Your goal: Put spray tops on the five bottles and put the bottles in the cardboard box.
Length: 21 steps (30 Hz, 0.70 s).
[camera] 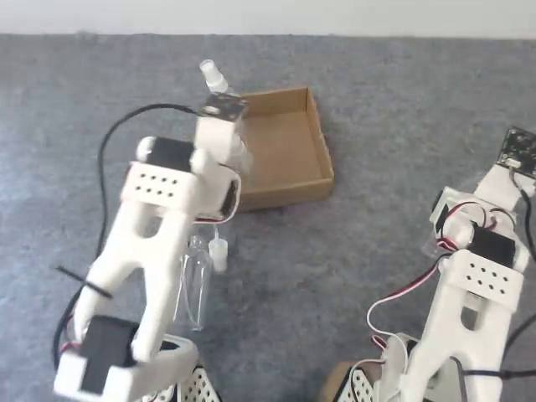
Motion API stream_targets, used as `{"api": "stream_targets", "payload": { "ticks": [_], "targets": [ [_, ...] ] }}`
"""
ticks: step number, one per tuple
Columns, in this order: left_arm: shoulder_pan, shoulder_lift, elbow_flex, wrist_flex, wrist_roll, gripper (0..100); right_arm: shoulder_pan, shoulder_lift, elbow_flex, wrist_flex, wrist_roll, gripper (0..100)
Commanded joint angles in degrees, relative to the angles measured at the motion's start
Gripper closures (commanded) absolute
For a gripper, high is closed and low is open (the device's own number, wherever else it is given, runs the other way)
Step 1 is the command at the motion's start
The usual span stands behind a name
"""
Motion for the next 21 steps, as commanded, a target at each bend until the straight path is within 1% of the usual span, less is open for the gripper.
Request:
{"api": "stream_targets", "payload": {
  "ticks": [1,7,12,14,17,21],
  "targets": [
    [-5.19,-7.30,1.36,-1.32,-0.53,99,0.48,-2.07,-0.79,-1.10,-0.53,94.6],
    [-13.54,-12.40,8.22,-7.47,-0.53,99,-0.92,-2.07,-0.70,-1.10,-0.53,94.6],
    [-21.54,-13.10,12.88,-12.75,-0.53,99,-0.92,-2.07,-0.70,-1.10,-0.53,94.6],
    [-24.35,-13.10,14.37,-14.59,-2.29,99,-0.92,-2.07,-0.70,-1.10,-0.53,94.6],
    [-26.37,-13.10,15.52,-15.47,-5.45,99,-1.01,-1.98,-0.70,-1.10,-0.53,94.6],
    [-26.29,-13.36,15.60,-15.21,-7.82,99,-1.01,-1.98,-0.70,-1.10,-0.53,94.6]
  ]
}}
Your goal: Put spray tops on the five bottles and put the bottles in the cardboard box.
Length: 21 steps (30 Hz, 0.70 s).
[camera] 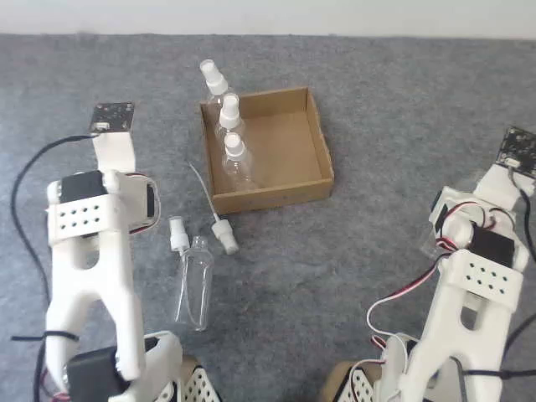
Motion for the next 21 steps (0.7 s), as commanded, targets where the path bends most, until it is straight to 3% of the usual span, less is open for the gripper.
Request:
{"api": "stream_targets", "payload": {
  "ticks": [1,4,7,11,21],
  "targets": [
    [0.18,-3.08,-0.57,-1.14,-2.90,99,-0.84,-1.98,-0.70,-1.10,-0.53,94.6],
    [3.78,-2.73,-0.57,1.14,-4.13,97,-0.84,-1.98,-0.62,-1.10,-0.53,94.6],
    [8.97,-2.73,-0.57,4.57,-3.78,87,-0.84,-1.98,-0.62,-1.10,-0.53,94.6],
    [13.45,-2.73,0.31,5.19,1.58,78,-0.84,-1.98,-0.62,-1.10,-0.53,94.6],
    [24.44,-2.73,13.85,-10.29,9.85,77,-0.84,-1.98,-0.62,-1.01,-0.53,94.6]
  ]
}}
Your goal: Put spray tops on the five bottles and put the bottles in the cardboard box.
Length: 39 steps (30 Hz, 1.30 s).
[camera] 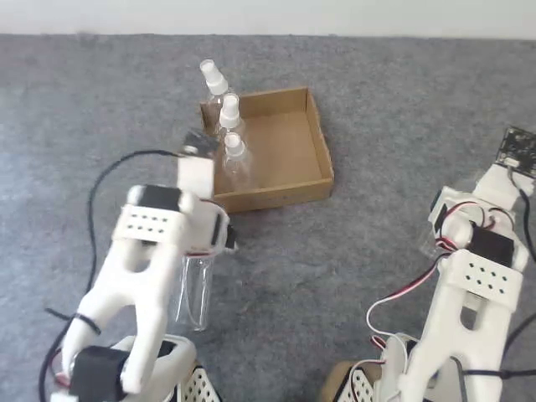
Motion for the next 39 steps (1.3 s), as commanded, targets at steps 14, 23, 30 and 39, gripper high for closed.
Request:
{"api": "stream_targets", "payload": {
  "ticks": [14,23,30,39],
  "targets": [
    [2.64,6.15,0.92,-9.67,2.55,77,-0.57,-1.98,-0.62,-1.01,-0.44,94.6],
    [2.37,11.78,-2.33,-9.85,2.55,77,-0.57,-1.98,-0.62,-1.01,-0.44,94.6],
    [2.37,12.22,-1.89,-9.85,2.55,85,-0.57,-1.98,-0.62,-1.01,-0.44,94.6],
    [0.35,11.69,-2.59,-8.26,2.64,85,-0.57,-1.98,-0.62,-1.01,-0.44,94.6]
  ]
}}
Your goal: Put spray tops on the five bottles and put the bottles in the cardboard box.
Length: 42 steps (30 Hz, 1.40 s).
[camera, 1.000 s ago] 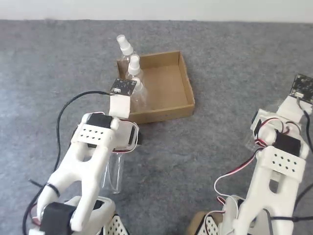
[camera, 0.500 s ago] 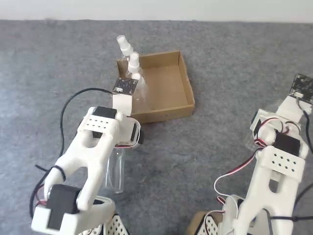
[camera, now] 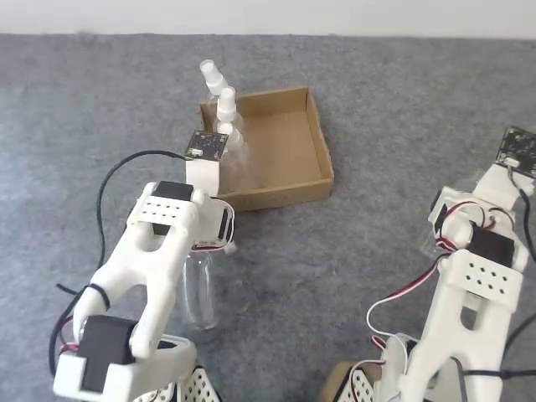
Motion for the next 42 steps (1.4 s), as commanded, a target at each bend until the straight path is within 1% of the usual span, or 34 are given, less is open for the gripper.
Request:
{"api": "stream_targets", "payload": {
  "ticks": [1,4,11,15,21,25,28,33,37,42],
  "targets": [
    [0.09,0.26,-2.33,1.41,0.53,85,-0.57,-1.98,-0.62,-1.01,-0.44,94.6],
    [0.09,0.26,-4.00,2.81,0.53,85,-0.57,-1.98,-0.62,-1.01,-0.44,94.6],
    [1.23,0.18,-5.32,2.90,0.53,85,-0.57,-1.98,-0.62,-1.01,-0.44,94.6],
    [2.81,0.18,-7.87,5.63,0.79,85,-0.66,-1.98,-0.62,-1.01,-0.44,94.6],
    [2.37,0.18,-12.00,8.62,0.88,85,-1.27,-1.98,-0.62,-1.01,-0.35,94.6],
    [2.37,-0.09,-13.41,10.11,0.88,85,-2.07,-1.98,-0.09,-1.19,1.67,94.6],
    [2.29,-4.04,-12.35,10.55,0.88,85,-2.07,-1.98,0.35,-2.07,1.76,94.6],
    [2.29,-16.00,-6.90,10.46,0.62,85,-2.07,-1.98,0.62,-2.33,1.85,94.6],
    [2.20,-22.24,-3.47,10.37,0.53,85,-2.07,-1.98,0.62,-2.24,1.85,94.6],
    [-2.73,-23.56,-2.33,9.23,0.35,85,-2.07,-1.98,0.62,-2.15,1.85,94.6]
  ]
}}
